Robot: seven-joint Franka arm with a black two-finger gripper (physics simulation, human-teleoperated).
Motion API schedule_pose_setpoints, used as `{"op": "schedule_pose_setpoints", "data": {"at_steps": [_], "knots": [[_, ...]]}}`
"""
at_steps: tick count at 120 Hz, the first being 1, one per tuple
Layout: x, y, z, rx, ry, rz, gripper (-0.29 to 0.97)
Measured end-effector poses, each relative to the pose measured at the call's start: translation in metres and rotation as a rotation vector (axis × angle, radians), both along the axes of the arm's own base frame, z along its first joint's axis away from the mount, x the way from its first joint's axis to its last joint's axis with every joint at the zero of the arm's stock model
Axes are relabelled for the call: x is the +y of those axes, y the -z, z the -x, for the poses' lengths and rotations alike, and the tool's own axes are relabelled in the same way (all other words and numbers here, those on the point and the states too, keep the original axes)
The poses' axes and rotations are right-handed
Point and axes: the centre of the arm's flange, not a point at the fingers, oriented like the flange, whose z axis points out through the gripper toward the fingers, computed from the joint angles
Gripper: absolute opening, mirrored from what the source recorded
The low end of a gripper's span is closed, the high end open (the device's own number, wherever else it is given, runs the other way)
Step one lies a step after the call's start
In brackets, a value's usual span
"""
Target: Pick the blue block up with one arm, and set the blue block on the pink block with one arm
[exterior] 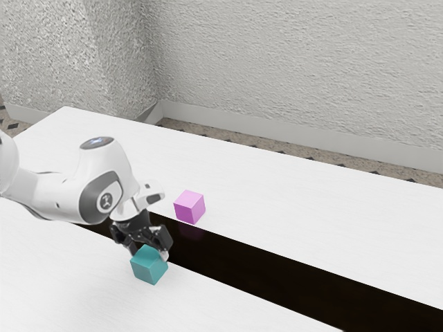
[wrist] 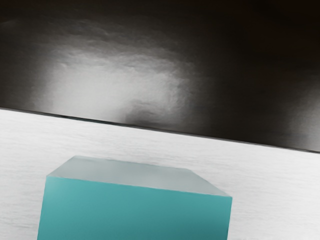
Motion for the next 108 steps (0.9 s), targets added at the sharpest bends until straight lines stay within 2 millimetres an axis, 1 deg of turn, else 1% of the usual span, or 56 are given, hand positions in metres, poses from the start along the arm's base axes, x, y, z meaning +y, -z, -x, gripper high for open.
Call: {"op": "schedule_pose_setpoints", "data": {"at_steps": [28, 54, 76, 108], "knots": [[0.000, 0.011, 0.000, 0.019, 0.029, 0.002, 0.68], [0.000, 0.026, 0.002, 0.052, 0.046, 0.007, 0.68], [0.001, 0.027, 0.002, 0.063, 0.060, 0.006, 0.68], [-0.001, 0.026, 0.003, 0.087, 0.135, -0.066, 0.68]]}}
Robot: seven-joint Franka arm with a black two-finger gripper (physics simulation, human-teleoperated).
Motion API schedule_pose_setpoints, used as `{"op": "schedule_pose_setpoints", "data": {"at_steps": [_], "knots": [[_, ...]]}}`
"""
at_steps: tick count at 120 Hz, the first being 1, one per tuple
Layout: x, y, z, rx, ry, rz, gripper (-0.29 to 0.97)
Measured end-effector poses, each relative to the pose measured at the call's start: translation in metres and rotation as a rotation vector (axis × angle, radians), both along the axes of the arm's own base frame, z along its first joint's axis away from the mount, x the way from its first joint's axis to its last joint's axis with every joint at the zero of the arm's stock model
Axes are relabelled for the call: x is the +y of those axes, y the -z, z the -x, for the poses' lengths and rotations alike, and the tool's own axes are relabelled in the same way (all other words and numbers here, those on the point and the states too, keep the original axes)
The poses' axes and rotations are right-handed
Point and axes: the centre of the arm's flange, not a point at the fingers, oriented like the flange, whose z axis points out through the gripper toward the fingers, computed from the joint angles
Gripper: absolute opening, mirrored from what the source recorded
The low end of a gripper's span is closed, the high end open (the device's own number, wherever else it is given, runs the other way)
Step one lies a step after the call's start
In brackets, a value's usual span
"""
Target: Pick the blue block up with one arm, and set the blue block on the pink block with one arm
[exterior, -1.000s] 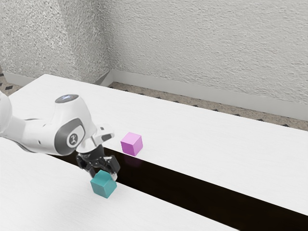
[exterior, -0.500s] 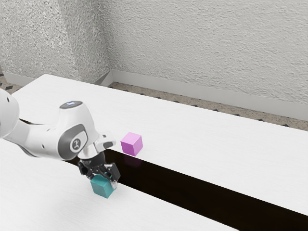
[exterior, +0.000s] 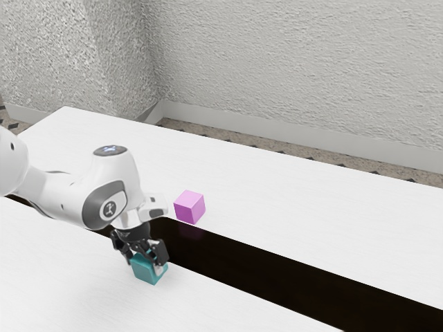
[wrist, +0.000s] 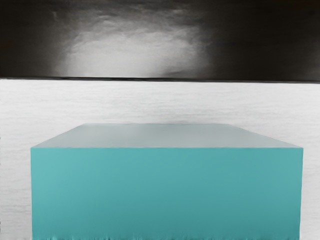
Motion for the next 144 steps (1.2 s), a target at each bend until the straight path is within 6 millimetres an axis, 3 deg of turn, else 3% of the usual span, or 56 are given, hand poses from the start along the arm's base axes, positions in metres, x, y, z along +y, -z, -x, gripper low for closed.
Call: {"op": "schedule_pose_setpoints", "data": {"at_steps": [96, 144], "knots": [[-0.003, -0.001, -0.012, -0.041, 0.061, -0.029, 0.67], [-0.003, -0.002, -0.013, -0.055, 0.078, -0.017, 0.47]]}}
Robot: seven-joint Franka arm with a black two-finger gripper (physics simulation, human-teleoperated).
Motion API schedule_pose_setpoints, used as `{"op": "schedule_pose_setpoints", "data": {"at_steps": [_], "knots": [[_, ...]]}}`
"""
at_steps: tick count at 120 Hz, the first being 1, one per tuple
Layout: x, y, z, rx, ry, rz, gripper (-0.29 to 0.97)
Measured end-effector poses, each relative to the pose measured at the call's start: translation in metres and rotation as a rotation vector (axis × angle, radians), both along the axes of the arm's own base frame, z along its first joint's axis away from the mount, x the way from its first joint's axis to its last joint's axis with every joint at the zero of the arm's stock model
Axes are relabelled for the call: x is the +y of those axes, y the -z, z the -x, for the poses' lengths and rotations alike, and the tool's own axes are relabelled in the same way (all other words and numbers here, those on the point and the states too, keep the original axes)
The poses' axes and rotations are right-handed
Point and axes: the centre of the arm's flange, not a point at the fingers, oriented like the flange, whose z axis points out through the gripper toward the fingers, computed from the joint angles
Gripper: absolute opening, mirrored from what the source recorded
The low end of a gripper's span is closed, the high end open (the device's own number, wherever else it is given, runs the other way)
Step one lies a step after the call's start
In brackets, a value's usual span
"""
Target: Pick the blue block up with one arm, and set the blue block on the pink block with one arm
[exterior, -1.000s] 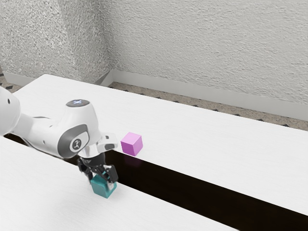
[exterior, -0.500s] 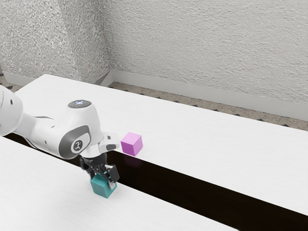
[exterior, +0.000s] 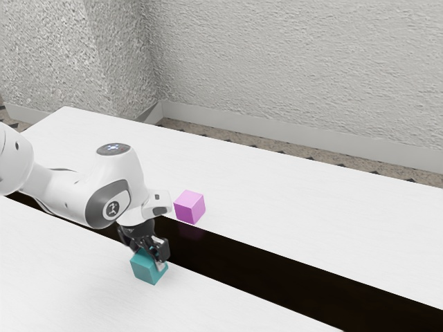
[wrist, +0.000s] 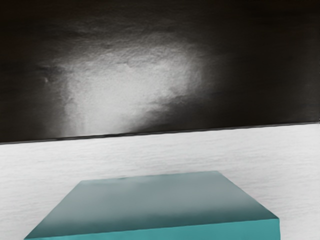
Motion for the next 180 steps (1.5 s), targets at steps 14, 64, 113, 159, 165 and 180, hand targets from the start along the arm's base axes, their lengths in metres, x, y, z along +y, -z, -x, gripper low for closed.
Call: {"op": "schedule_pose_setpoints", "data": {"at_steps": [14, 64, 113, 159, 165, 180], "knots": [[0.000, 0.000, 0.000, -0.001, -0.010, 0.007, 0.38], [0.000, -0.083, -0.050, -0.111, -0.009, -0.012, 0.27], [0.123, -0.090, -0.114, -0.008, -0.169, -0.012, 0.31], [0.082, -0.089, -0.144, -0.005, -0.075, 0.014, 0.31], [0.083, -0.092, -0.152, -0.013, -0.074, 0.016, 0.31], [0.070, -0.090, -0.162, -0.014, -0.048, 0.021, 0.31]]}}
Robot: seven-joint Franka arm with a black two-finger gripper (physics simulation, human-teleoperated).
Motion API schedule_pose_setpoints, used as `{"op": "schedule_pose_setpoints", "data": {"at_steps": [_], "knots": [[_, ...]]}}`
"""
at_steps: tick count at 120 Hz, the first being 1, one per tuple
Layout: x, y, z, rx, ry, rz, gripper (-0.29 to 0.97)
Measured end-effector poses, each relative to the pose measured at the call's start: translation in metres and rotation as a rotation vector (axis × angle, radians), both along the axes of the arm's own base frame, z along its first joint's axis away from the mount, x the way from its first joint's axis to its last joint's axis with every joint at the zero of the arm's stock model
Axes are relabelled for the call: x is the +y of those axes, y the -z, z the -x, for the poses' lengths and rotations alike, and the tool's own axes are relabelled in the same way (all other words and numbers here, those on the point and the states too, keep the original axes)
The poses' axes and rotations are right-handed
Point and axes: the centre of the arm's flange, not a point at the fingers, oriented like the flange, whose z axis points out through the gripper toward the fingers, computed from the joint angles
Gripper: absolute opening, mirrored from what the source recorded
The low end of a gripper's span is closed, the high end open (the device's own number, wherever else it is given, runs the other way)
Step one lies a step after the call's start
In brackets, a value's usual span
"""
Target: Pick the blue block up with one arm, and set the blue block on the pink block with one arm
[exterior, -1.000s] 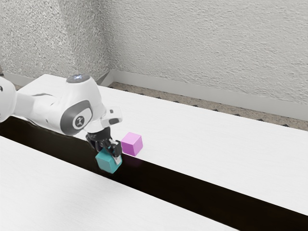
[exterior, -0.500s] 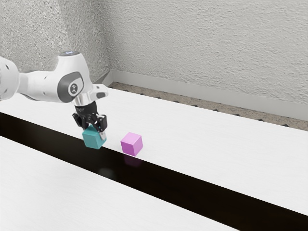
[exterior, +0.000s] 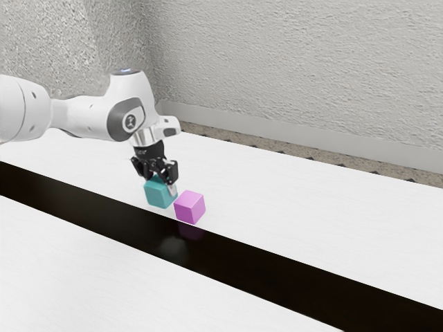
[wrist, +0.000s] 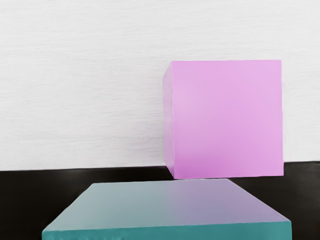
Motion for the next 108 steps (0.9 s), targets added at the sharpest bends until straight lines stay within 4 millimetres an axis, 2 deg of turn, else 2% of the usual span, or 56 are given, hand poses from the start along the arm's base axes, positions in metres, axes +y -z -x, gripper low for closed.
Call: {"op": "schedule_pose_setpoints", "data": {"at_steps": [14, 28, 47, 59, 82, 108], "knots": [[-0.007, 0.004, -0.002, 0.008, -0.001, 0.001, 0.31], [-0.008, 0.004, -0.013, -0.003, -0.011, -0.002, 0.31], [-0.027, 0.008, -0.023, -0.004, 0.006, -0.008, 0.31], [-0.029, 0.013, -0.027, -0.001, 0.002, -0.011, 0.31], [-0.034, 0.011, -0.041, -0.022, 0.008, -0.024, 0.31], [-0.043, 0.014, -0.043, -0.020, 0.014, -0.031, 0.31]]}}
